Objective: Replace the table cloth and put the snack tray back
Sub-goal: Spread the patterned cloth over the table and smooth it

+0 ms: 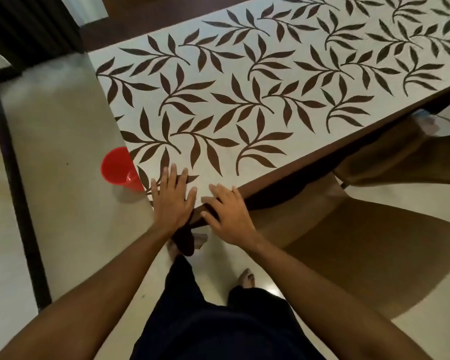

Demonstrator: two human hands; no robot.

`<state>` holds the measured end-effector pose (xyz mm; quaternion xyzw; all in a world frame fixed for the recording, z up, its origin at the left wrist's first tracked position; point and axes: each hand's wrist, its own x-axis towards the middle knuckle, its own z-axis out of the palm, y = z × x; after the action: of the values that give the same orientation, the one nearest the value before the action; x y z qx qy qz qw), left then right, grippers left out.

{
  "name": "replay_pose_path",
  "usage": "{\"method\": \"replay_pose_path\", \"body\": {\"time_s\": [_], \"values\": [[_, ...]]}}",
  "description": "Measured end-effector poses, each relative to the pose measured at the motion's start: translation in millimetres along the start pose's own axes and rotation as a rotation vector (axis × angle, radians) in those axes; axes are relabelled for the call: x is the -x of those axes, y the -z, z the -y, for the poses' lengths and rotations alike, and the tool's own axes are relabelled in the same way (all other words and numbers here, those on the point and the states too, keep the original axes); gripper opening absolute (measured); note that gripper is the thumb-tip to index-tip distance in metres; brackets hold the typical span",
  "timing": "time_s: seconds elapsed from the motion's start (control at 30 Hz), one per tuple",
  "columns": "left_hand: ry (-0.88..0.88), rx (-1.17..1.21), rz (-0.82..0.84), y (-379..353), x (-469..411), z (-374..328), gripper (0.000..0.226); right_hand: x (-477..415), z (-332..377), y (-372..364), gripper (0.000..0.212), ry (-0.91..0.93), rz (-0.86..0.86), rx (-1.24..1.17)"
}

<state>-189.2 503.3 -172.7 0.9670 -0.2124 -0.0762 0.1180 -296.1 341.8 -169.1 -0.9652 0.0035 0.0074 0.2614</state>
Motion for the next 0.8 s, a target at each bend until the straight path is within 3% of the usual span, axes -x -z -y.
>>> {"method": "replay_pose_path", "body": {"time_s": [0.17,0.33,0.63,0.8], "values": [[0.016,0.017,0.006,-0.5,21.3,-26.4,0.062,-22.0,-53.7,54.0,0.049,-0.123,-0.069,0.071],[-0.053,0.057,0.001,-6.7,0.6,-54.0,0.059,-48.9,-107.5,69.8,0.063,-0.321,0.045,0.211],[-0.149,0.113,-0.009,-27.5,-64.3,-134.3,0.058,-17.7,-123.2,80.4,0.055,-0.280,0.020,0.172],[-0.161,0.136,0.028,-38.0,-72.1,-185.8,0.058,-18.2,-165.0,114.9,0.059,-0.433,0.018,0.179]]}}
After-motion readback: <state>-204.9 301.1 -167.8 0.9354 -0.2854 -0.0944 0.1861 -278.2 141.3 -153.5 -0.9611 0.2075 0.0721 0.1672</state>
